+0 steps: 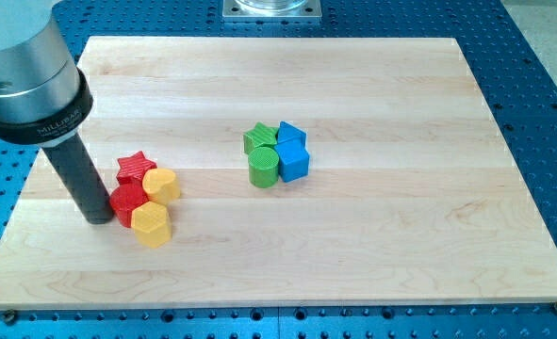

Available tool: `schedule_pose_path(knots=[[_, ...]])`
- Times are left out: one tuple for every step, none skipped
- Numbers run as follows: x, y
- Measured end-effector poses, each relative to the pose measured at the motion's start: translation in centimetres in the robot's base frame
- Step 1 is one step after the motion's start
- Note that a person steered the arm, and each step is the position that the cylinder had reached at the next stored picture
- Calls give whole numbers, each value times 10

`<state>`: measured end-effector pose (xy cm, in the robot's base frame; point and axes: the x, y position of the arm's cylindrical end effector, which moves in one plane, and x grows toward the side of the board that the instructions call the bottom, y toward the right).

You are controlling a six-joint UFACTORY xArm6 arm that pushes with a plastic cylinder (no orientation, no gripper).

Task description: Slightly push the blue cube into the green circle

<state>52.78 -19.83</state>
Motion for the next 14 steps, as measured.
schedule_pose_path(knots=[[27, -2], [42, 8], [39, 31], [39, 32], [39, 45], [39, 46], [40, 47], [50, 76], [55, 88], [63, 124], [51, 191], [-11, 256], [-43, 271], [-73, 271]])
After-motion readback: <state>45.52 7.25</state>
